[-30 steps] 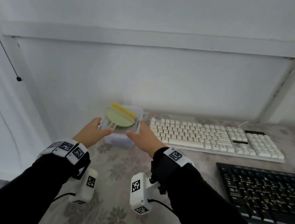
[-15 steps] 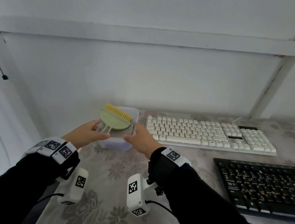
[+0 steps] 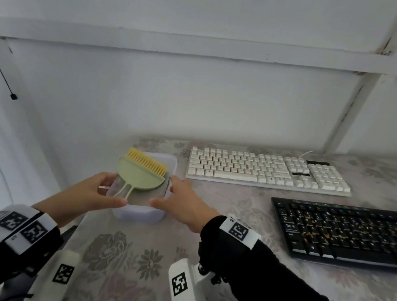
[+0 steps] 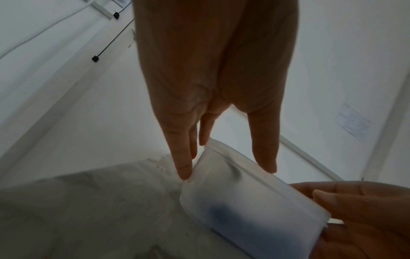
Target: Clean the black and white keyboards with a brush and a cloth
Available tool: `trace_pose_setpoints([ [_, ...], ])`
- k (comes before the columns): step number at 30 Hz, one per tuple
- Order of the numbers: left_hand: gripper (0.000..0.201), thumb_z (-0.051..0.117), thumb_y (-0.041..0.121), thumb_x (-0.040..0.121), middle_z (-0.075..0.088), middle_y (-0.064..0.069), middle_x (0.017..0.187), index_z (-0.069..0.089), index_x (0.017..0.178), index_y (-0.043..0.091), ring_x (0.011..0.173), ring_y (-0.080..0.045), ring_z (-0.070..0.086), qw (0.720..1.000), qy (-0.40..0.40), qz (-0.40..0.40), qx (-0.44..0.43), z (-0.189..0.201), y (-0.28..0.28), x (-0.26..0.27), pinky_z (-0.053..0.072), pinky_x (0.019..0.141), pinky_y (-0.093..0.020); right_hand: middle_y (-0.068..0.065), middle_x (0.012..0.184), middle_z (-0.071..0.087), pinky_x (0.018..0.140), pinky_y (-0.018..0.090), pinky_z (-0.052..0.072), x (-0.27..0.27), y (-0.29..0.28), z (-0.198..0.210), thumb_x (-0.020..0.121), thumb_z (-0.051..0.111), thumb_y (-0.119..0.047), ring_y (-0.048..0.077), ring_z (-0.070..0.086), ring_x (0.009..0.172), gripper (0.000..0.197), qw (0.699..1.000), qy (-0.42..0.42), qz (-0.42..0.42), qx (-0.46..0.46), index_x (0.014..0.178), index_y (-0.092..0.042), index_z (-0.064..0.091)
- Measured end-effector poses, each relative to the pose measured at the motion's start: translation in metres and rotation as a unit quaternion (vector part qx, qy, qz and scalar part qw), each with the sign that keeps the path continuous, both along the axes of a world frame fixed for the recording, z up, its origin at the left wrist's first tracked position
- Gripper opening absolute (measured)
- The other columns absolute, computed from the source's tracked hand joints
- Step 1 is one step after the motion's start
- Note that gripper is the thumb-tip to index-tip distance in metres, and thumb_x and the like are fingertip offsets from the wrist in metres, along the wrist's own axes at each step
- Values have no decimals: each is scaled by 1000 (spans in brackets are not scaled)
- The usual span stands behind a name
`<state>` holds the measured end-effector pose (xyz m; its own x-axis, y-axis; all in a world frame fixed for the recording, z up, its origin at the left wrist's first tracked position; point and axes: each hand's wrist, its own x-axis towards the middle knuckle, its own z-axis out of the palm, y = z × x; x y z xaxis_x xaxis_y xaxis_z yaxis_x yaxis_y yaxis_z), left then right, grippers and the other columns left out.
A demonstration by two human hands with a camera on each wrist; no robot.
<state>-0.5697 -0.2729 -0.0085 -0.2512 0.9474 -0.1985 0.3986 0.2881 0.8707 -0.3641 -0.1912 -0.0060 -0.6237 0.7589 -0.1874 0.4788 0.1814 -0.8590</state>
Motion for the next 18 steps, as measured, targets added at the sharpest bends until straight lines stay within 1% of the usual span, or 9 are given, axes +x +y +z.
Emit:
trace_pose_setpoints([
  [1,129,88,60,19,59,2,124,46,133,16,108,-16,61,1000,-1,0,1,0,-4,0,52,81,-29,10,142,29,90,31,43,2,-4,0,87,66,-33,28,41,123,68,1000,1,3,-1,141,-11,30],
  [3,132,87,66,14,59,2,122,46,129,16,106,-13,63,1000,-6,-3,-1,0,-12,0,52,77,-26,10,142,29,89,31,42,5,-12,0,87,67,-33,28,41,123,68,1000,-2,10,4,140,-10,32],
  [7,132,89,62,13,61,-2,120,45,128,16,103,-17,65,1000,-12,-10,-17,0,-21,2,53,76,-28,10,142,28,91,30,41,13,-25,2,87,66,-34,29,41,123,70,1000,-13,15,12,141,-8,29],
  [10,133,90,61,11,60,-5,121,44,128,16,104,-19,64,999,-10,-13,-30,1,-26,5,54,80,-32,10,143,25,89,28,40,19,-33,5,89,64,-34,29,40,124,74,999,-28,23,22,144,-8,24],
  [13,135,91,58,14,58,-3,124,40,133,18,106,-18,63,999,-11,-20,-46,2,-29,6,54,80,-30,10,142,26,88,28,40,23,-36,4,88,64,-35,28,41,122,73,999,-35,25,31,143,-8,24],
  [16,131,92,55,22,58,1,125,37,136,22,105,-14,64,998,-23,-25,-48,4,-32,8,54,79,-28,9,144,24,91,28,38,26,-37,3,88,64,-37,27,38,126,77,998,-38,31,26,145,-8,22],
  [18,127,91,50,28,57,2,126,35,139,23,106,-12,63,998,-32,-23,-43,3,-34,11,54,78,-27,9,142,25,92,27,37,26,-35,4,87,65,-38,26,37,127,76,998,-40,27,31,144,-8,24],
])
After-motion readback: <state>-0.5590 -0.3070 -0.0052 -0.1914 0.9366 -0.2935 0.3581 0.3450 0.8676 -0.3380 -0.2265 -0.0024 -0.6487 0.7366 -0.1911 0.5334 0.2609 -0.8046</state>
